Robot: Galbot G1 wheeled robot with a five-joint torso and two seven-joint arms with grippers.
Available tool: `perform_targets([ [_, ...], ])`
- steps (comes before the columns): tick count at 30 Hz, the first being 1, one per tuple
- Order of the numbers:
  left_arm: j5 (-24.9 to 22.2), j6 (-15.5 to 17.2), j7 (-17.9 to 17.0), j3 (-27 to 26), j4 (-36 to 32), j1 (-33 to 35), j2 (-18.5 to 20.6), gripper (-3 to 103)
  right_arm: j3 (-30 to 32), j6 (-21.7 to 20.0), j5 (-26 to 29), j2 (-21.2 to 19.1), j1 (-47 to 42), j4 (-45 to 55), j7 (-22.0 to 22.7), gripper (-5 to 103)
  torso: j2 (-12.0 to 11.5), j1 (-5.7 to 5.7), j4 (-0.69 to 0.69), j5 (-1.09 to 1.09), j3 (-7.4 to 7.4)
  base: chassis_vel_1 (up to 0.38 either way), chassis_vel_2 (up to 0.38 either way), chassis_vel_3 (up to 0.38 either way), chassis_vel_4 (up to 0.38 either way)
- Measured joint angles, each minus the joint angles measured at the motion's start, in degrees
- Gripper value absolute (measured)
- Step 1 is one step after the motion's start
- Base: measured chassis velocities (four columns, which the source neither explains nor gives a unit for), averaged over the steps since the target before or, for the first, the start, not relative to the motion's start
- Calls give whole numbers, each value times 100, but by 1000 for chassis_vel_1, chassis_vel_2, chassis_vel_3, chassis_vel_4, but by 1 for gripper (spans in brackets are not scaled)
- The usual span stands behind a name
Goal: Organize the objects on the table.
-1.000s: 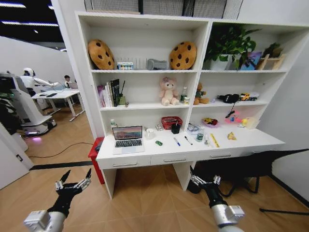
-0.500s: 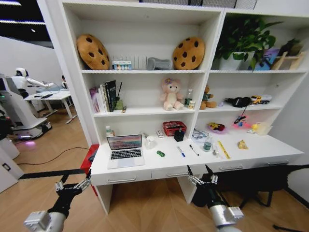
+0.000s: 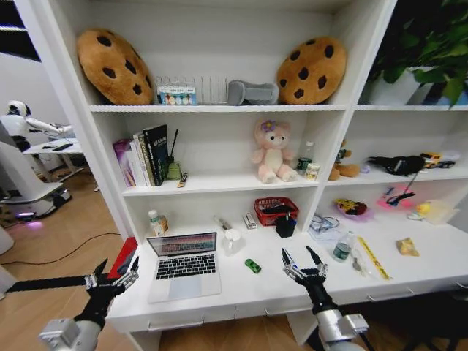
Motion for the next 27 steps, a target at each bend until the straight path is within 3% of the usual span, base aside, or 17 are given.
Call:
perform_targets([
  [4,8,0,1,26,-21,41,-8,94,2,9,-49,5,0,-19,46,100,6,-12,3,0,-4,50,-48,-53,42],
  [11,-36,32,1,-25,-27,1,393,94,-35,-160,121,-159,118,-62,211,100,7,-13,3,1,-4,41,-39,-39,29],
  [18,-488,240,-176,-62,164,-407,1272,97,-44,-246,224,-243,142,-115,294,100,2,-4,1,0,-1,0,0,0,0],
  [22,-697,283,-243,-66,250,-561,1542,92,-19,-243,126,-184,69,-121,297,100,2,-4,1,0,-1,0,0,0,0],
  [23,-932,307,-275,-74,392,-784,1824,88,22,-215,54,-140,14,-132,298,100,2,-5,4,-1,-1,0,0,0,0],
  [25,-963,308,-278,-76,417,-820,1865,88,28,-211,47,-136,9,-133,298,100,2,-5,4,-1,-1,0,0,0,0],
  [27,-1162,329,-297,-81,542,-1077,2124,71,66,-199,21,-111,-14,-141,302,100,3,-5,3,-1,-1,0,0,0,0],
])
